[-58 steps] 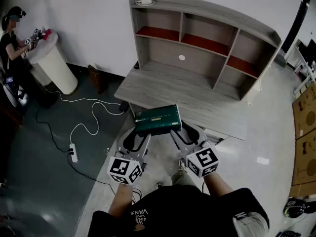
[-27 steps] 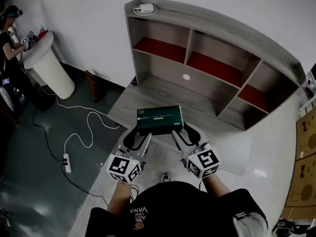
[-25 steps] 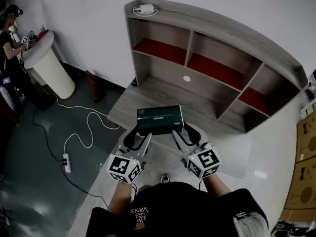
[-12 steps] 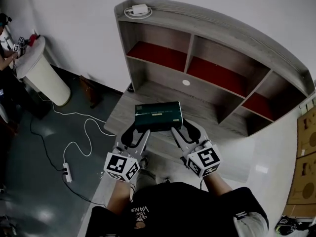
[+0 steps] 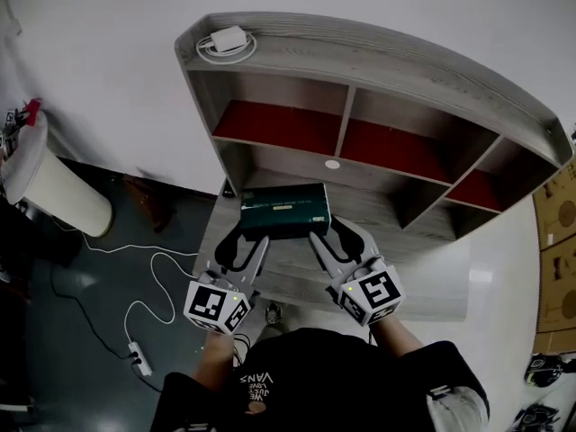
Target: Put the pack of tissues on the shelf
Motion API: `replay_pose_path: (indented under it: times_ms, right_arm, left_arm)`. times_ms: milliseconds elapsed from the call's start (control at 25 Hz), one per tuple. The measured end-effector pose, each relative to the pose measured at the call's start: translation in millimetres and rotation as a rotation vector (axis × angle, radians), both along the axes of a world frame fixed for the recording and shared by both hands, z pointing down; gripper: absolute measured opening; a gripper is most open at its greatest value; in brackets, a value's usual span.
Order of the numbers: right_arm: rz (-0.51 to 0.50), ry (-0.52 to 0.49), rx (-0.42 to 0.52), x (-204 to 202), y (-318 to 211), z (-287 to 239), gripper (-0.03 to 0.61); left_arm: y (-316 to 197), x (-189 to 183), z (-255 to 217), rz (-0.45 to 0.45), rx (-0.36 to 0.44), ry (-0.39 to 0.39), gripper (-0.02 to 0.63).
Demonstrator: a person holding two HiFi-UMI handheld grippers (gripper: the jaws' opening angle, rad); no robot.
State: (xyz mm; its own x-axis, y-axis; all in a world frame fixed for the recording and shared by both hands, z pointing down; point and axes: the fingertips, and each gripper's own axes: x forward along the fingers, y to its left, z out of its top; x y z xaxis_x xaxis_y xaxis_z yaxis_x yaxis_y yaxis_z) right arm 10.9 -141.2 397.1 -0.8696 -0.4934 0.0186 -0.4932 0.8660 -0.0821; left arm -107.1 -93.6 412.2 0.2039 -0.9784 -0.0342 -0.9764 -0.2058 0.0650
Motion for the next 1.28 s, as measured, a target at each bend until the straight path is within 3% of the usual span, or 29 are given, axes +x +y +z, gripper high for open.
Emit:
replay_pose_path:
  times_ms: [600, 880, 1280]
  right_arm:
    - [0.169, -0.016, 0.07, -40, -41, -22, 0.167]
    - [0.237, 0.018, 0.042, -50, -54, -31, 0.167]
    - [0.282, -0.058, 0.151, -62, -82, -55, 0.167]
  left_arm:
    - [-63, -48, -29, 0.168, 0.064, -0.03, 0.235]
    - [-83, -59, -42, 0.218, 0.095, -0.053, 0.235]
    - [-115, -70, -63, 0.257, 0.159, -0.085, 0.235]
